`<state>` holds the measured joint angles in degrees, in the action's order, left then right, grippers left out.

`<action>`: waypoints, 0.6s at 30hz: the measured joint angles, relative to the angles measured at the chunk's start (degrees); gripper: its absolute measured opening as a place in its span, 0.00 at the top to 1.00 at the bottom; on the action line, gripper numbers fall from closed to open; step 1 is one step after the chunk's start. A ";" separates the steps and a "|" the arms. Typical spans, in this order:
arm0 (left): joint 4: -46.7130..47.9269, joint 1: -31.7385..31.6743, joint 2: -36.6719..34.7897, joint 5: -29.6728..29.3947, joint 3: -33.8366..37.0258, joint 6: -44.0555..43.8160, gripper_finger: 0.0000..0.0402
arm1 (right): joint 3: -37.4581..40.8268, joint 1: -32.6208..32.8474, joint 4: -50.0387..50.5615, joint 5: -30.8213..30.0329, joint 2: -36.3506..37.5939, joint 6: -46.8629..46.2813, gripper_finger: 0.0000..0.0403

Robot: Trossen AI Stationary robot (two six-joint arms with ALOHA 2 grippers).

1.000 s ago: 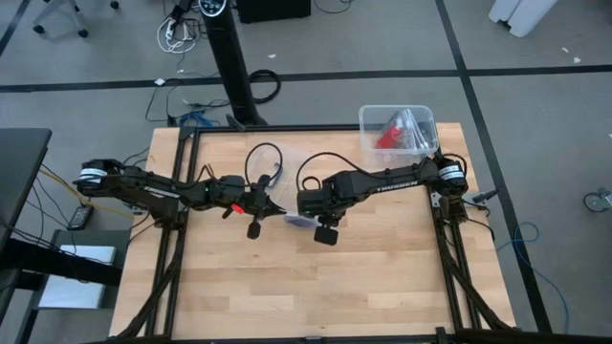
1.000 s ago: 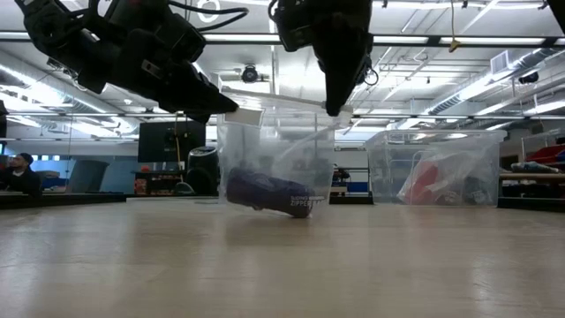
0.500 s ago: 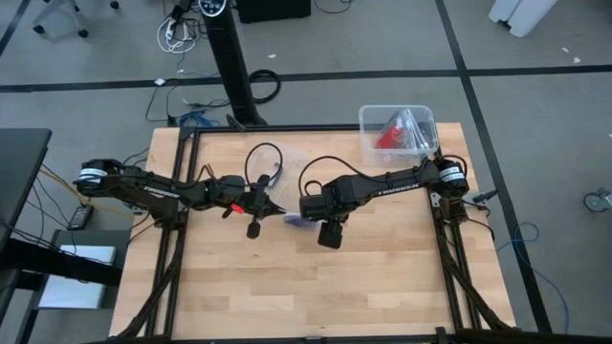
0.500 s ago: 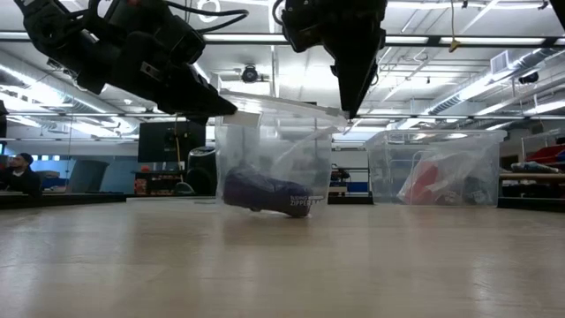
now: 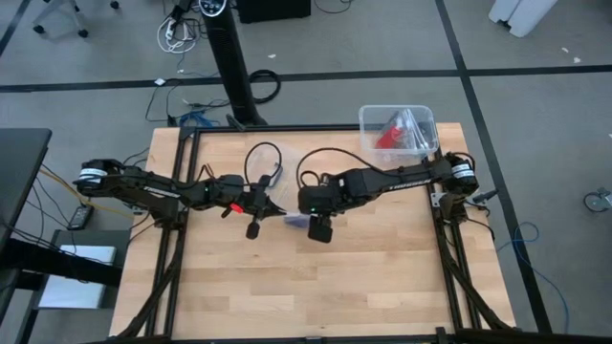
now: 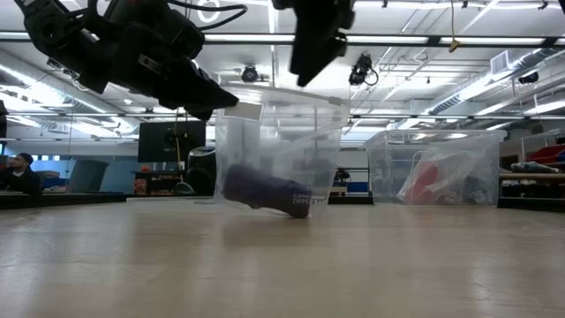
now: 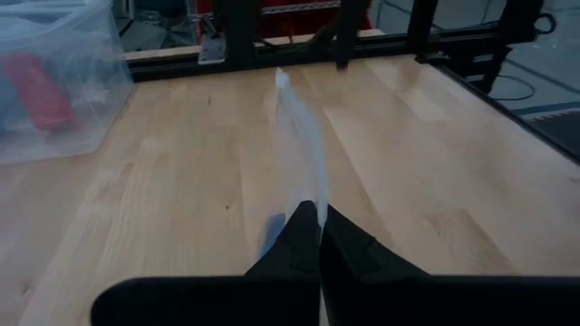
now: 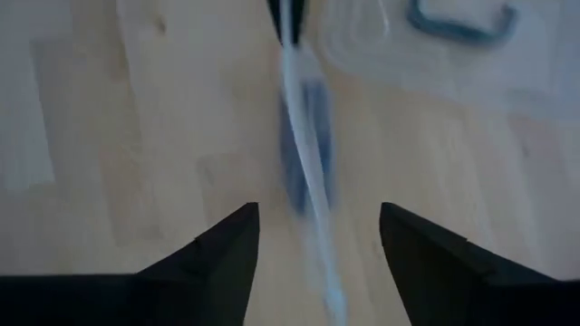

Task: Roll bandage
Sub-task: Put the transparent zip bag into the transparent bin

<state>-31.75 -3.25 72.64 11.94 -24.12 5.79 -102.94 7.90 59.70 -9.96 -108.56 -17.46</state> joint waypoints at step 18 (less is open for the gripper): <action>-1.15 0.00 0.00 0.75 -0.09 -0.63 1.00 | 0.07 -2.54 -3.68 5.51 -2.84 9.73 0.97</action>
<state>-32.90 -3.25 72.64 12.69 -24.21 5.15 -102.87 5.37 56.02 -4.45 -111.39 -7.73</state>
